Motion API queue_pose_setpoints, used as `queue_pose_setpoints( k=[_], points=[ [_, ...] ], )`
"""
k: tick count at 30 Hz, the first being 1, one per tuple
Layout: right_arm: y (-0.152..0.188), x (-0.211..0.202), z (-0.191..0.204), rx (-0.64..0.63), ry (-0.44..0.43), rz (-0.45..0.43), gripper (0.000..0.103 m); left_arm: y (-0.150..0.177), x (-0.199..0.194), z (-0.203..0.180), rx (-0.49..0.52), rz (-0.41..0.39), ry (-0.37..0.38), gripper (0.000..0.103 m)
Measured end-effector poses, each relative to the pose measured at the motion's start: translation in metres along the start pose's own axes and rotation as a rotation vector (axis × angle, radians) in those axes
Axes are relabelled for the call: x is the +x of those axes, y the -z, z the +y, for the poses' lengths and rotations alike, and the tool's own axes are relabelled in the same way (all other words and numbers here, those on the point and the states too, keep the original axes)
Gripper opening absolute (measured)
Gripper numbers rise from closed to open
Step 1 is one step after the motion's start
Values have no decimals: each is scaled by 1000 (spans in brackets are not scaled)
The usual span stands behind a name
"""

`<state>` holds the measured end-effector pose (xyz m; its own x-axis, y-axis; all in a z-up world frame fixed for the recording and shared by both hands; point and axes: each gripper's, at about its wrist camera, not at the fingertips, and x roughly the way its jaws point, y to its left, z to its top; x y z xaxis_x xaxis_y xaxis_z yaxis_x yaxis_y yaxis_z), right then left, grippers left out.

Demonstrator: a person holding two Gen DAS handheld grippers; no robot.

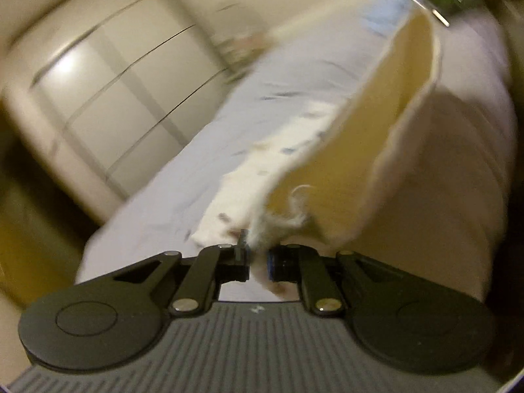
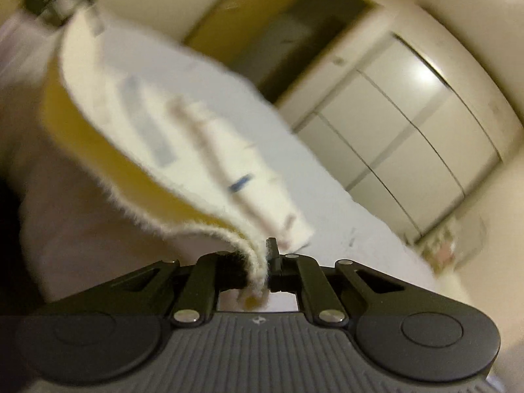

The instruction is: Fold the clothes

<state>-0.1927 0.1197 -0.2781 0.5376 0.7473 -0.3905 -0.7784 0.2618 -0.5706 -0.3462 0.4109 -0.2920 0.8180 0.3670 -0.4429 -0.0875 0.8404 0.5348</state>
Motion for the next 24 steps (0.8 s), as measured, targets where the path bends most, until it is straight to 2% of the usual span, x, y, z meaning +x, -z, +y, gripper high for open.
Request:
queue_pose_setpoints(
  k=[4, 7, 9, 11, 12, 13, 15, 16, 18, 20, 22, 23, 24],
  points=[
    [-25, 83, -61, 235, -27, 32, 9, -28, 76, 61, -289, 57, 14, 9],
    [-20, 171, -91, 429, -130, 182, 15, -17, 150, 81, -504, 221, 64, 17],
    [-4, 227, -100, 584, -197, 322, 18, 0, 195, 93, -674, 332, 97, 16],
    [19, 265, -107, 761, -243, 411, 29, 20, 214, 105, -840, 348, 149, 16],
    [29, 269, -111, 840, -277, 401, 37, 28, 213, 107, -910, 334, 193, 16],
    [37, 270, -114, 914, -310, 382, 41, 37, 212, 107, -979, 318, 238, 21],
    [53, 270, -120, 1037, -368, 347, 41, 44, 213, 114, -1079, 283, 308, 26],
    [59, 268, -122, 1076, -392, 334, 43, 44, 212, 114, -1099, 270, 323, 26],
    [67, 264, -126, 1129, -426, 320, 43, 48, 213, 114, -1073, 264, 341, 27],
    [67, 262, -128, 1140, -437, 326, 43, 44, 222, 112, -1014, 281, 333, 27],
    [64, 260, -126, 1107, -419, 350, 45, 37, 226, 104, -941, 279, 291, 26],
    [60, 259, -122, 1071, -400, 356, 44, 32, 225, 99, -900, 266, 261, 22],
    [56, 257, -117, 1030, -377, 359, 33, 26, 215, 95, -856, 251, 232, 12]
  ],
)
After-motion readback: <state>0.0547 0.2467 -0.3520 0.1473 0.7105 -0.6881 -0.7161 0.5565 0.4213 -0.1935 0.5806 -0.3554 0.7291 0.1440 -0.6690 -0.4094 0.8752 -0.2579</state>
